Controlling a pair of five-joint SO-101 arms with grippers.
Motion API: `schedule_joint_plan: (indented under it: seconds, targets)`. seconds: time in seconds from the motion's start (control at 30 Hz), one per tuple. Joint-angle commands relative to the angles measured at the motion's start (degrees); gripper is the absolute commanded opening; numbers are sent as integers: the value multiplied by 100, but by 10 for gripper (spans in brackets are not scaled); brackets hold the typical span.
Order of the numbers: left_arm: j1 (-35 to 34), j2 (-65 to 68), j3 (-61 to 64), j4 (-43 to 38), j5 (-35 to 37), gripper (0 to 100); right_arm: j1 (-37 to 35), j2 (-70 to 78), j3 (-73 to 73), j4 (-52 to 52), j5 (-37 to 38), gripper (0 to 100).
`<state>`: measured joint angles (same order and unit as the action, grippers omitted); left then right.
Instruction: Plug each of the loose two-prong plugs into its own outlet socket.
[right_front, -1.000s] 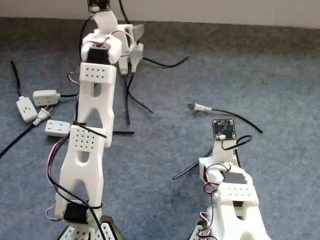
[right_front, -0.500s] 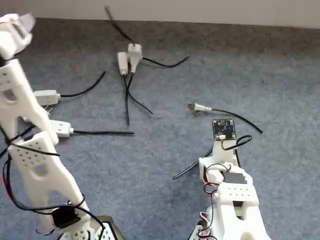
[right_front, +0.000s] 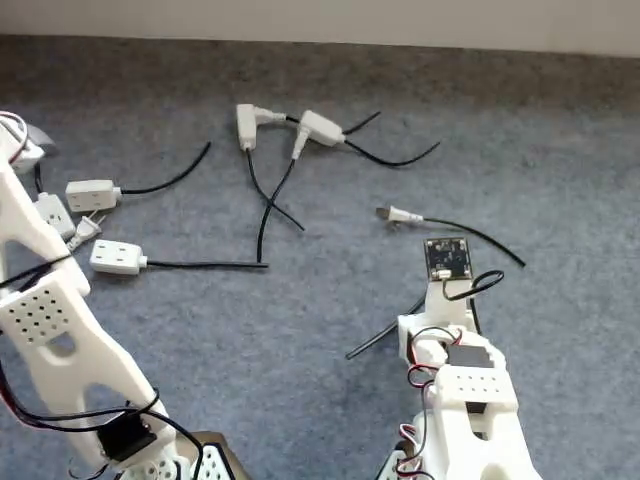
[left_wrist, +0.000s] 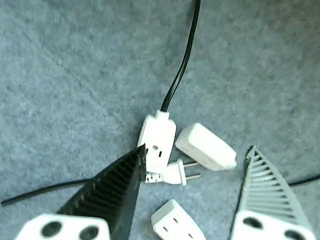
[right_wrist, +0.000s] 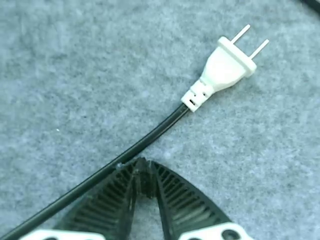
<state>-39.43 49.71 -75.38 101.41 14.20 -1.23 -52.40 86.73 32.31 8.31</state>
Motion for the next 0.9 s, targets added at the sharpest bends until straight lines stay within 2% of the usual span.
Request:
schedule_joint_plan:
  seconds: [0.0, 0.3, 0.47, 0.67, 0.73, 0.87]
  targets:
    - [57, -804, 1068, 53, 9, 305, -48, -31, 4, -92, 62, 7]
    - [752, -2879, 4760, 18, 176, 305, -48, -66, 119, -92, 62, 7]
    - [813, -3134, 5947, -615, 1969, 305, -189, -75, 136, -92, 62, 7]
    - [822, -3125, 6800, -985, 3692, 305, -259, -75, 136, -92, 62, 7]
    - [822, -3125, 6967, -1301, 4044, 305, -259, -75, 136, -92, 62, 7]
    - [822, -3125, 7099, -1609, 4097, 305, -259, -75, 136, -92, 62, 7]
